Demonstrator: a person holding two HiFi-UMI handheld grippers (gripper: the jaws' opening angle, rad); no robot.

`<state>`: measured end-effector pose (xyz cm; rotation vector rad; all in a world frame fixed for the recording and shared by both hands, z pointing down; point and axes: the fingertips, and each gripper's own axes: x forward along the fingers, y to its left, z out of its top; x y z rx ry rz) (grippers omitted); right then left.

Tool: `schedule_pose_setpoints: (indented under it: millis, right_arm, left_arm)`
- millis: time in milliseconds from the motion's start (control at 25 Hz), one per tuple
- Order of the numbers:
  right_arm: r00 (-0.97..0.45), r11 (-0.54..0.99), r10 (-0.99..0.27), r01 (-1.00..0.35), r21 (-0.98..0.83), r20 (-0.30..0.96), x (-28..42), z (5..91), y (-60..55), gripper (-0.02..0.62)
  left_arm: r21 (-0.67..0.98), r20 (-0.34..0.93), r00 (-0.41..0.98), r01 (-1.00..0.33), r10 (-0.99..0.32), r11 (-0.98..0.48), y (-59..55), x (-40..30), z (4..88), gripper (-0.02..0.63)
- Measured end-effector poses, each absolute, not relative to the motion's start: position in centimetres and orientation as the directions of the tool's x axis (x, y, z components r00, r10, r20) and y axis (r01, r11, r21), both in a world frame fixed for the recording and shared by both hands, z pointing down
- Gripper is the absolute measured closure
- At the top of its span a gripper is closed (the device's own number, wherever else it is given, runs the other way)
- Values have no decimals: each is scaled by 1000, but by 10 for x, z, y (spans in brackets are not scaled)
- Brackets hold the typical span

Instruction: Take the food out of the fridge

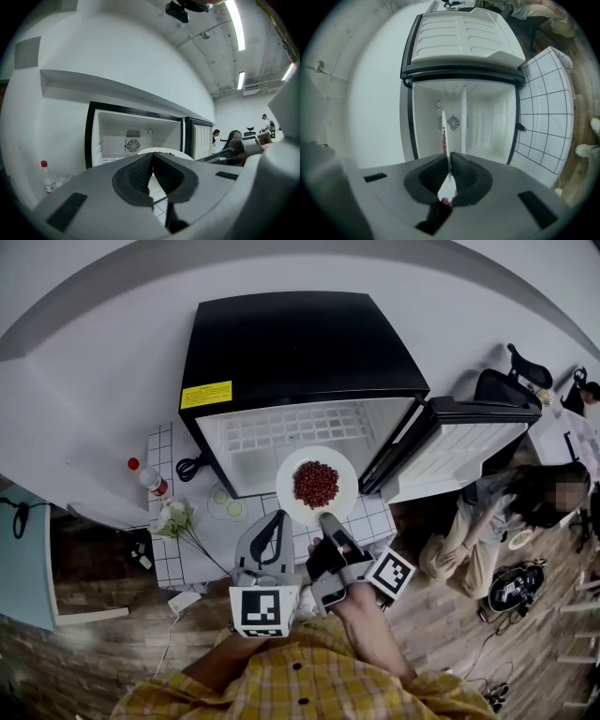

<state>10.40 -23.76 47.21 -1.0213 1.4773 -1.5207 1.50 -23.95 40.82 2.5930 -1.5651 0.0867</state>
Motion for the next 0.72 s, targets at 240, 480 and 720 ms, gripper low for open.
schedule_pose_setpoints:
  millis: [240,480,720]
  right_arm:
    - [-378,-50,-925,-1,-999,46,106,478,-229,575]
    - [-373,-55,-927,2,-998,50,107,482,-227,577]
    - [-367,-55,-929,8,-998,48,108,482,-230,577]
  left_arm:
    - [66,116,473,-881,-873,-469,-236,16,411,598]
    - [69,113,482,-876,-869,-477,-234,19,411,598]
    - [57,109,489,-872,-866,-485,-237,20,411,598]
